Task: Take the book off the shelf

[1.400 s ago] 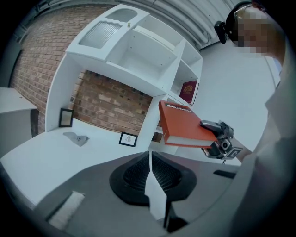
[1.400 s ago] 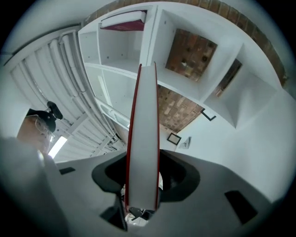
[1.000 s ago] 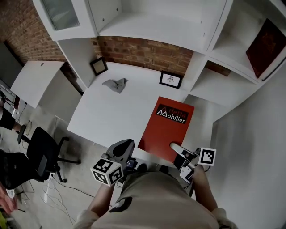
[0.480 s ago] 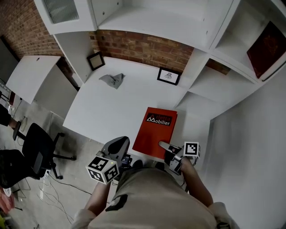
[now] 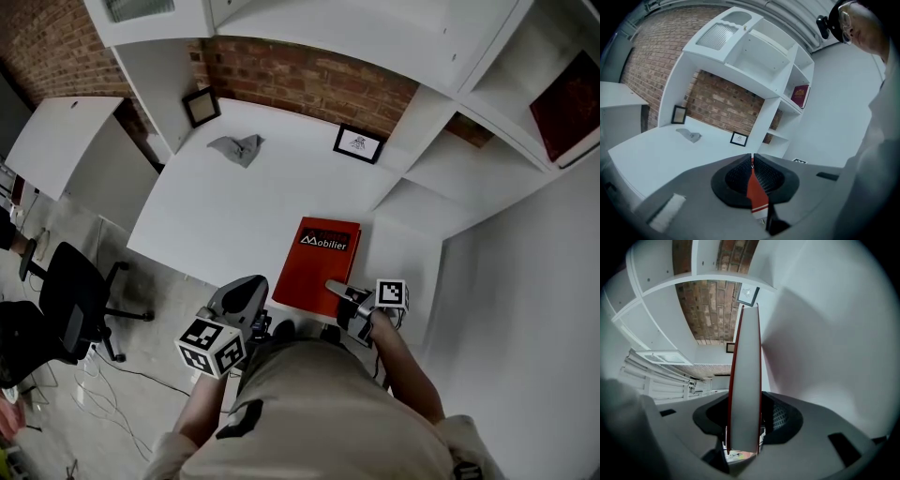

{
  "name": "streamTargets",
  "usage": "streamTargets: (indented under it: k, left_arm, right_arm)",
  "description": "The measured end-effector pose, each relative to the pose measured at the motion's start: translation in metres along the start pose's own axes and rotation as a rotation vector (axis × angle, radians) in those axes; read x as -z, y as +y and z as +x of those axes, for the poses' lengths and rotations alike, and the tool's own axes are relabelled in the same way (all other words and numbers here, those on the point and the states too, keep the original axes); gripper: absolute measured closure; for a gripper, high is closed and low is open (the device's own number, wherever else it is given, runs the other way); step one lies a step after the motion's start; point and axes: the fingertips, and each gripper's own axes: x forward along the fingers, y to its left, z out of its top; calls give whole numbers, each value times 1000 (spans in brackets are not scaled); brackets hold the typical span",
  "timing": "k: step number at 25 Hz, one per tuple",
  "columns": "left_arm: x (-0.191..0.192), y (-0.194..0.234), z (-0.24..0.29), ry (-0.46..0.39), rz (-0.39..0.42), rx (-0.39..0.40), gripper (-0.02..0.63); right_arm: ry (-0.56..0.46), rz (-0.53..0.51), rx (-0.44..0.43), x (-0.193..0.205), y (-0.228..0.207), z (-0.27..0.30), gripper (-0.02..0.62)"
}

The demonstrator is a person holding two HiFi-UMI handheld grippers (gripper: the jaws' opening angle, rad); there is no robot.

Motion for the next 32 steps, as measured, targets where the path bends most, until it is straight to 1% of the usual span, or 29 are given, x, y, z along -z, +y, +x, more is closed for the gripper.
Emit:
streamTargets:
  k: [2, 4, 8, 10, 16, 18, 21, 24, 25, 28, 32]
  left_arm:
    - [1, 3, -2, 3, -5, 2, 591]
    - [2, 6, -4, 7, -8, 5, 591]
    - [6, 10, -5, 17, -16, 12, 591]
    - [7, 13, -5, 20, -17, 16, 591]
    - [10, 22, -8, 28, -20, 23, 591]
    - [10, 25, -10, 30, -20, 24, 591]
    - [8, 30, -13, 29, -19, 29, 591]
    - [7, 33, -14, 27, -14, 31, 591]
    - [7, 33, -14, 27, -11, 31, 591]
    - [8, 37, -17, 29, -7, 26, 591]
    - [11, 43, -20, 32, -16, 22, 591]
  right_arm:
    - [-9, 6, -2, -3, -3, 5, 430]
    - [-17, -13, 17, -6, -7, 9, 430]
    - [-14, -91, 133, -12, -22, 12, 433]
    - [-33, -114, 178, -19, -27, 12, 433]
    - [-46, -170, 269, -23, -37, 12, 429]
    - [-48, -189, 309, -23, -42, 13, 409]
    - [-40, -218, 404, -20, -54, 12, 380]
    - [12, -317, 565, -17, -72, 9, 357]
    - [25, -341, 594, -16, -75, 9, 354]
    - [33, -351, 615, -17, -75, 10, 354]
    - [-10, -362, 617, -17, -74, 10, 354]
